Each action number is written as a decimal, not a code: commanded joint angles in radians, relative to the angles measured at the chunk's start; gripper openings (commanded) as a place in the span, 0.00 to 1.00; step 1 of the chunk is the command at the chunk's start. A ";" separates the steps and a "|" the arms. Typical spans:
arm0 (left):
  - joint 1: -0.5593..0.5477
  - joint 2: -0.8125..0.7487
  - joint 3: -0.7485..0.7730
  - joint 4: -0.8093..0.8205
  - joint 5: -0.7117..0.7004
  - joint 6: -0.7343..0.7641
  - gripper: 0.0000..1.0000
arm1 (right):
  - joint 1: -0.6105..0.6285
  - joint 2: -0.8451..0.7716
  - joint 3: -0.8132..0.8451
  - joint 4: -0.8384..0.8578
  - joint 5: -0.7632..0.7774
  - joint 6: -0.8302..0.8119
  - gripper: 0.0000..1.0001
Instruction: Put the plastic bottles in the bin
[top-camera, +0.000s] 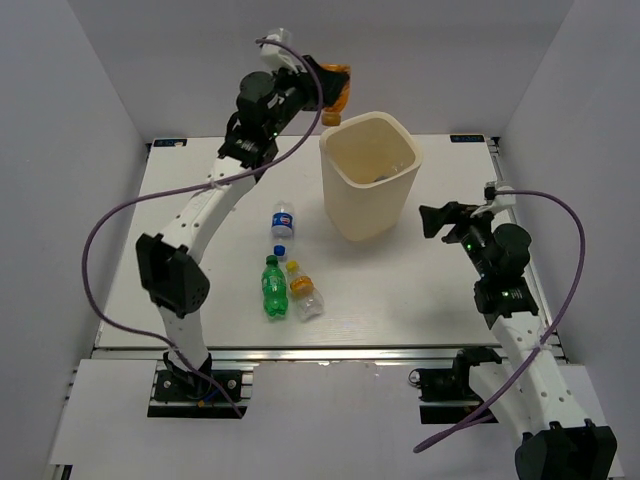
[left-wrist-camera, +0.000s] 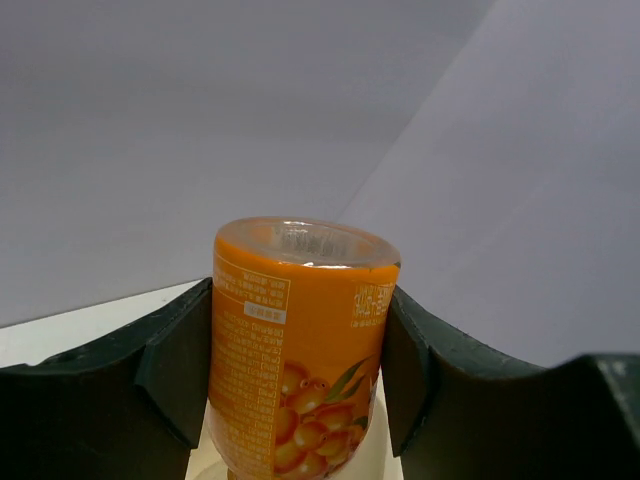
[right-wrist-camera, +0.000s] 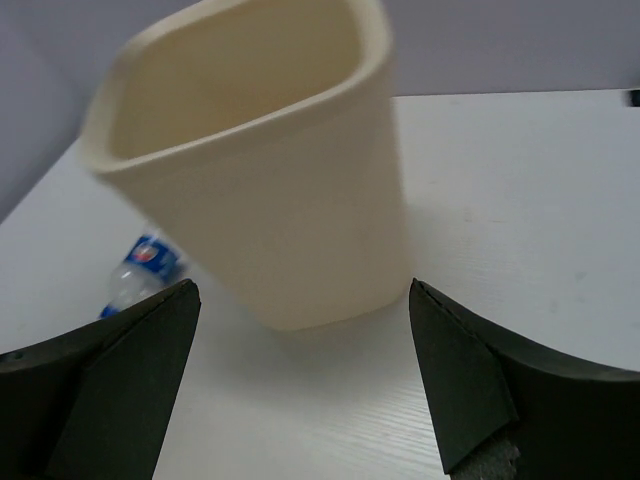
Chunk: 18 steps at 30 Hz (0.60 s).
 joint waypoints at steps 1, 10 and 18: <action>-0.041 0.142 0.138 -0.042 0.063 0.014 0.57 | 0.000 0.003 -0.003 0.068 -0.412 0.033 0.89; -0.075 0.173 0.257 -0.103 0.069 0.075 0.98 | 0.064 0.126 0.069 -0.158 -0.546 -0.105 0.89; -0.079 0.007 0.141 -0.232 -0.150 0.236 0.98 | 0.401 0.250 0.195 -0.328 -0.336 -0.257 0.89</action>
